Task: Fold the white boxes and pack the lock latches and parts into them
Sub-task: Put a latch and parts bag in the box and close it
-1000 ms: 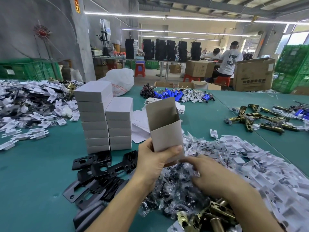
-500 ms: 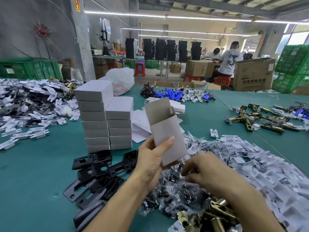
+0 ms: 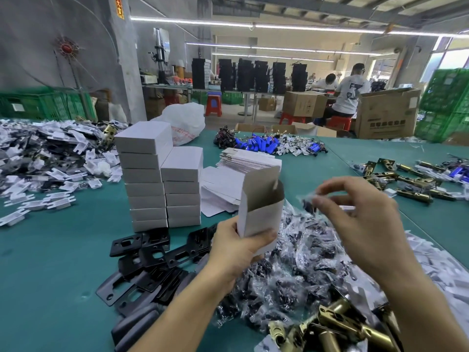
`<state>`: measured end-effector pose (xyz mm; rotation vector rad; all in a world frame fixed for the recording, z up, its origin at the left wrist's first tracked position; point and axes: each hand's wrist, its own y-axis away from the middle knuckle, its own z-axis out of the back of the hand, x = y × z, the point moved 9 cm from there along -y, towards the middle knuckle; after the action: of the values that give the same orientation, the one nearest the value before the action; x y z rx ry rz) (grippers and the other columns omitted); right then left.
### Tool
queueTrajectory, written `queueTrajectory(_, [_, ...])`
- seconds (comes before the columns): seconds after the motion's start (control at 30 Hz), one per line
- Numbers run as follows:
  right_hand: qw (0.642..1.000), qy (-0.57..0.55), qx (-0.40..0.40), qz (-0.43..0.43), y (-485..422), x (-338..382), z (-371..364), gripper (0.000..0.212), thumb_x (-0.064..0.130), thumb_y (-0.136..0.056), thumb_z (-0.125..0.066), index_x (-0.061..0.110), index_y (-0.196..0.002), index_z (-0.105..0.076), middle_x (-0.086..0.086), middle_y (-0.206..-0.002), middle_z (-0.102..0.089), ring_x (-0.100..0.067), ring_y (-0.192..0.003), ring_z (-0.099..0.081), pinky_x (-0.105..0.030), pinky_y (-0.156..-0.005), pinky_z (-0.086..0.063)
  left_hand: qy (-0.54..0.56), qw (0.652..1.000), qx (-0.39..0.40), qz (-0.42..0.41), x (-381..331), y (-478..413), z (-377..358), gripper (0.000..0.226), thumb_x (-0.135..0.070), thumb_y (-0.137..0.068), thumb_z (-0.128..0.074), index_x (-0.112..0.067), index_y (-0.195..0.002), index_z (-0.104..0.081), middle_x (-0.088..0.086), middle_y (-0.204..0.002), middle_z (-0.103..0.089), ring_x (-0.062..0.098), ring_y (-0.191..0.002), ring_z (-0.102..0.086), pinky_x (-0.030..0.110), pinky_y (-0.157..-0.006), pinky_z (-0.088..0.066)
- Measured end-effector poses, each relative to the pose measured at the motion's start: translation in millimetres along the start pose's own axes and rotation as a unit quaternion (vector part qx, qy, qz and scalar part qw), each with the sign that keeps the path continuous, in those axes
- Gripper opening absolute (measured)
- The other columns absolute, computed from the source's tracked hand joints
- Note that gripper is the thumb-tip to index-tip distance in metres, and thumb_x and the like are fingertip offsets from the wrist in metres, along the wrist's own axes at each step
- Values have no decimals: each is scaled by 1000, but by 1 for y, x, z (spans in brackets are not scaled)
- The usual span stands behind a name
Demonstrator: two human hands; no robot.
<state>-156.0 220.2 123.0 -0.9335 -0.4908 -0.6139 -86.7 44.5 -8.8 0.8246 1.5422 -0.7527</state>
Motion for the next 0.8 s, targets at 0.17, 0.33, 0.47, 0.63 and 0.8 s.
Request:
queueTrajectory(0.17, [993,-77,-21,82,6,39,6,11,43,-79,-63,35,-86,-62,19,-84,-70,-2,-73,-68,-25,-63,-57,-54,995,82,-8,0,7,-20,26,-6,-74,-87,-3,-98,-75,16,-94,-75,17,-79,-72,29,-66,-60])
queueTrajectory(0.33, [991,-40,-32,123,12,43,-7,9,18,-81,-73,18,-89,-73,21,-77,-68,1,-72,-67,-10,-62,-50,-48,993,107,2,1,8,-24,25,-2,-74,-86,-5,-97,-76,11,-89,-76,20,-81,-72,30,-66,-59])
queueTrajectory(0.47, [991,-34,-52,116,14,38,-16,14,18,-82,-74,21,-95,-71,13,-83,-70,-1,-76,-67,-19,-65,-54,-43,990,129,20,2,11,-26,23,-2,-74,-85,-7,-94,-75,6,-84,-75,15,-77,-71,25,-63,-56])
queueTrajectory(0.63, [989,-35,-62,128,13,36,-18,13,23,-83,-73,23,-94,-67,8,-83,-69,-3,-76,-68,-18,-62,-53,-45,989,142,25,1,12,-29,19,-1,-75,-84,-11,-88,-75,0,-78,-75,8,-72,-70,19,-59,-53])
queueTrajectory(0.8, [974,-2,-161,162,17,34,1,9,16,-84,-74,15,-88,-66,2,-77,-67,-16,-69,-64,-31,-58,-50,-68,988,136,29,3,12,-26,25,-6,-74,-87,-7,-97,-77,7,-89,-77,13,-79,-71,23,-67,-56])
